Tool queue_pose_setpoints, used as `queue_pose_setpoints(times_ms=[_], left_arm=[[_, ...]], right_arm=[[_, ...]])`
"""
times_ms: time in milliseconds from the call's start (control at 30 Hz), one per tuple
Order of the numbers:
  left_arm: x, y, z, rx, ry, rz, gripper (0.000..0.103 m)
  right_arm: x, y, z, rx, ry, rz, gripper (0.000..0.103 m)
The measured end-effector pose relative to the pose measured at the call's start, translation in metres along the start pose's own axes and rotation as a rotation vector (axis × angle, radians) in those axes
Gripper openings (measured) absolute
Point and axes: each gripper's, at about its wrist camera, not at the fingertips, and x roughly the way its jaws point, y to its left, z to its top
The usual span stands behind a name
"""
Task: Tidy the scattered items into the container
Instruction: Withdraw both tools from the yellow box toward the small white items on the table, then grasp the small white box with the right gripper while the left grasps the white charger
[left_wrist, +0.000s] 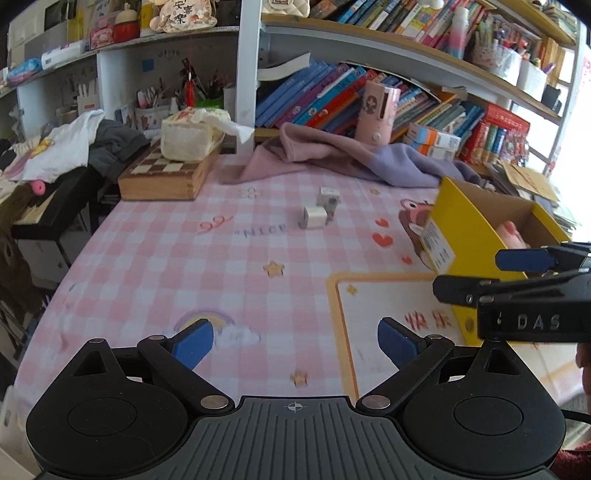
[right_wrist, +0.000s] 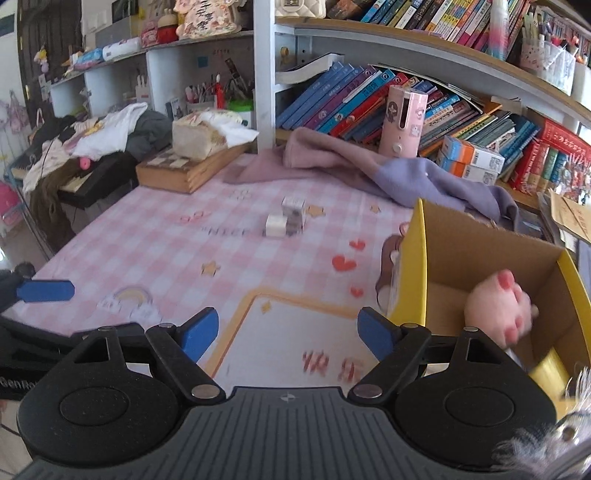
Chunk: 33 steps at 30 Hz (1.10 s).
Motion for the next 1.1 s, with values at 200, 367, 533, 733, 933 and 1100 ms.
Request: queue_pose_setpoints(times_ms=[200,367,533,733,933,1100], left_arm=[[0.029,-0.007,0.024,0.028,-0.004,0.012,0.098],[0.054,-0.011,0.042,0.043,-0.009,0.023,0.098],[0.083,-0.010,0.058,0.048,-0.017,0.033,0.098],[0.125,-0.009,0.075,0.078,-0.015,0.045,0.097],[0.170,-0.020,0.092,0.139,0.011,0.019,0.095],[0.200,-0.031,0.099,0.143,0.027,-0.016,0.093]], right_arm=[[0.036,-0.016,0.040,0.034,-0.002,0.052,0.083],[0.069,-0.019,0.070,0.009,0.005,0.080,0.078],[0.114,-0.023,0.099,-0.005,0.044,0.082,0.072],[0.170,-0.024,0.125,-0.040,0.098,0.075,0.070],[0.223,-0.022,0.137,-0.066,0.203,0.097,0.068],[0.252,-0.030,0.136,-0.062,0.286,0.075,0.055]])
